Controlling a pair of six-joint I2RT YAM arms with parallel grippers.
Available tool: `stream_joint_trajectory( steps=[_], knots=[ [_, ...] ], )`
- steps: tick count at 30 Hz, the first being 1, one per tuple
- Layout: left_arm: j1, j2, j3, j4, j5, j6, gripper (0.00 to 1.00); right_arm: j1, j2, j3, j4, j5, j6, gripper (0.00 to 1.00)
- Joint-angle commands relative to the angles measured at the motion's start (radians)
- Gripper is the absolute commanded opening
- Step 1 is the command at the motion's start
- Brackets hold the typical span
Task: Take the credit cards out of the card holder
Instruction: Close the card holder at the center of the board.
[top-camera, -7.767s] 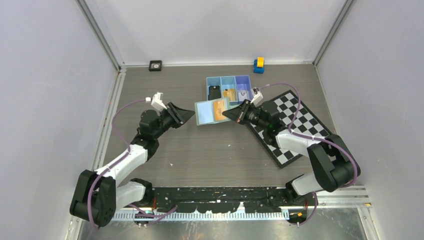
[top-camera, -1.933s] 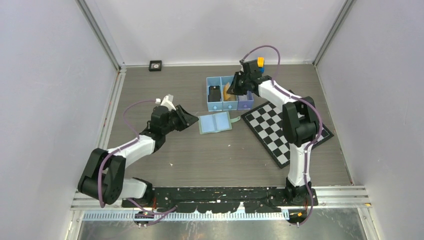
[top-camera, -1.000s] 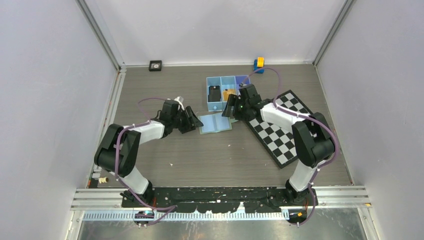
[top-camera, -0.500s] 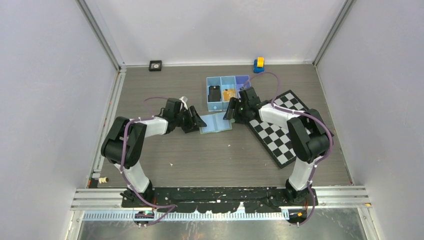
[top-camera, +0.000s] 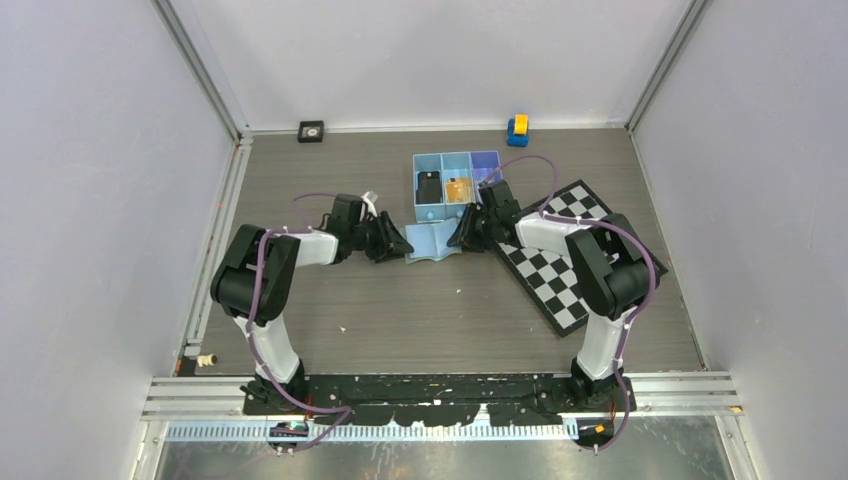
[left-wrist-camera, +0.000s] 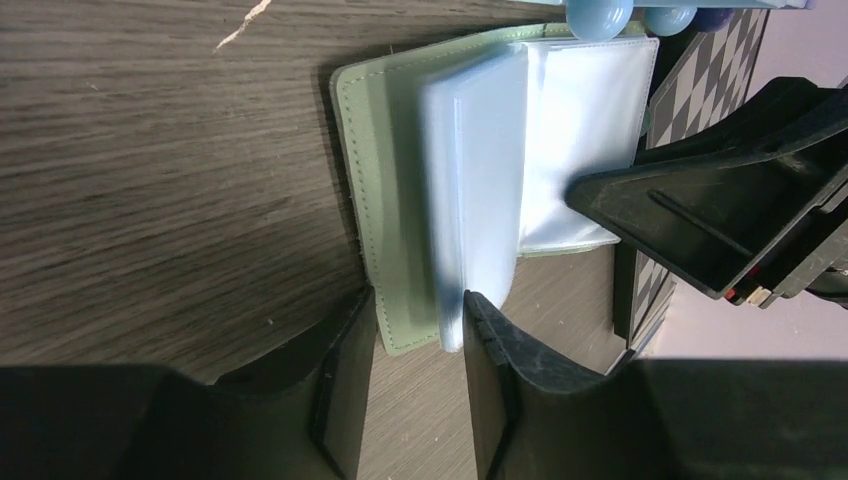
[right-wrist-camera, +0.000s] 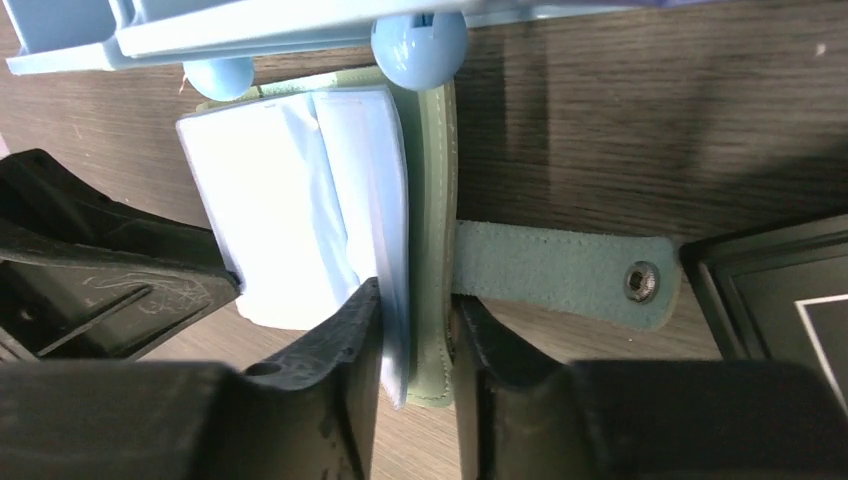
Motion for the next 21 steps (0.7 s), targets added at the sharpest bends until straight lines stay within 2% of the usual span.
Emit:
stream_joint_trajectory(
  steps=[1,7,10,12,14,15,21],
  knots=[
    [-0.01,0.046,0.025,0.017,0.041,-0.005,0.37,0.027,-0.004,-0.007,0.05,-0.028,0.004,0.26],
    [-0.011,0.052,0.028,0.018,0.049,-0.004,0.34,0.064,-0.028,-0.009,0.084,-0.028,-0.02,0.21],
    [-0.011,0.051,0.029,0.019,0.052,-0.005,0.32,0.096,-0.041,0.009,0.046,0.016,-0.056,0.21],
    [-0.011,0.046,0.029,0.022,0.057,-0.007,0.32,0.125,-0.056,0.025,0.0,0.067,-0.089,0.26],
    [-0.011,0.034,0.027,0.02,0.055,-0.005,0.32,0.144,-0.081,0.024,-0.004,0.095,-0.106,0.4],
    [-0.011,0.026,0.024,0.018,0.051,-0.003,0.31,0.149,-0.094,0.016,0.004,0.099,-0.108,0.43],
    [-0.011,0.019,0.022,0.01,0.042,0.002,0.28,0.178,-0.142,0.008,-0.003,0.141,-0.171,0.49]
  ],
)
